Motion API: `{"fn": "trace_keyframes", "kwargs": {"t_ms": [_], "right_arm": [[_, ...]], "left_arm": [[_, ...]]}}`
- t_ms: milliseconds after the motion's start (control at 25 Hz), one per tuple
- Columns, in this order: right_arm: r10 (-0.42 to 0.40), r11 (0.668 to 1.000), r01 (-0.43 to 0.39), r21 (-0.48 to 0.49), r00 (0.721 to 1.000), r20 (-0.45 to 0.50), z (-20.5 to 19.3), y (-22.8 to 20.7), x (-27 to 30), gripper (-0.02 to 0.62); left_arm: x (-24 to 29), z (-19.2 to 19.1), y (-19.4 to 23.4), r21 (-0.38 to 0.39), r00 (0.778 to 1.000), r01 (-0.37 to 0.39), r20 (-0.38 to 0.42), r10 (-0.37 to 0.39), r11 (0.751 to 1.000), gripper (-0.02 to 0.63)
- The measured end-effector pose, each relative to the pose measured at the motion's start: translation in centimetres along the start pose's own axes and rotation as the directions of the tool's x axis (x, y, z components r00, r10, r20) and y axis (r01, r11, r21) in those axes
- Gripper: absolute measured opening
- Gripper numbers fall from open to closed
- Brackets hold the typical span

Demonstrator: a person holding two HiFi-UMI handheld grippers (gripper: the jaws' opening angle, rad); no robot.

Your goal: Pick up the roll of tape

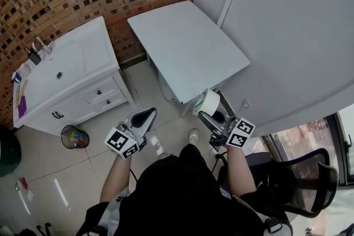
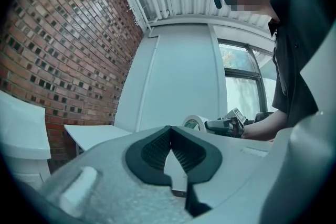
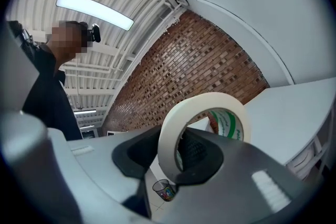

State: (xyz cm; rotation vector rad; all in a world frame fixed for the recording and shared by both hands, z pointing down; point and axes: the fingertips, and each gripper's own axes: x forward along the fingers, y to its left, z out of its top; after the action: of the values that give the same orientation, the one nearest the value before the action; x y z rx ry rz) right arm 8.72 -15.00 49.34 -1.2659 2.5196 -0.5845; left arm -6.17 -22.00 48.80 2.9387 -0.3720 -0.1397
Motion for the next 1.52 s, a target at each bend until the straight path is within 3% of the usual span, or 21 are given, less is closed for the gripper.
{"fn": "trace_keyframes", "kwargs": {"t_ms": [320, 720, 1120, 1520], "right_arm": [[0.0, 0.999, 0.0, -0.043, 1.0, 0.007, 0.7, -0.5, -4.1, 0.103], [0.041, 0.999, -0.041, -0.007, 0.999, 0.035, 2.8, -1.0, -7.2, 0.103], [0.06, 0.997, -0.061, -0.055, 0.998, -0.024, 1.9, -0.5, -8.0, 0.103], [0.066, 0.997, -0.066, -0.048, 0.998, -0.01, 2.0, -1.1, -10.4, 0.103]], "left_arm": [[1.0, -1.7, -1.6, 0.02, 1.0, -0.027, -0.013, 0.027, 0.999, 0.002], [1.7, 1.0, -3.5, -0.093, 0.993, -0.085, 0.074, 0.092, 0.992, 0.002], [2.0, -0.1, -4.8, -0.065, 0.994, -0.1, 0.037, 0.102, 0.993, 0.002], [3.0, -0.8, -6.1, -0.062, 0.994, -0.096, 0.038, 0.098, 0.993, 0.002]]}}
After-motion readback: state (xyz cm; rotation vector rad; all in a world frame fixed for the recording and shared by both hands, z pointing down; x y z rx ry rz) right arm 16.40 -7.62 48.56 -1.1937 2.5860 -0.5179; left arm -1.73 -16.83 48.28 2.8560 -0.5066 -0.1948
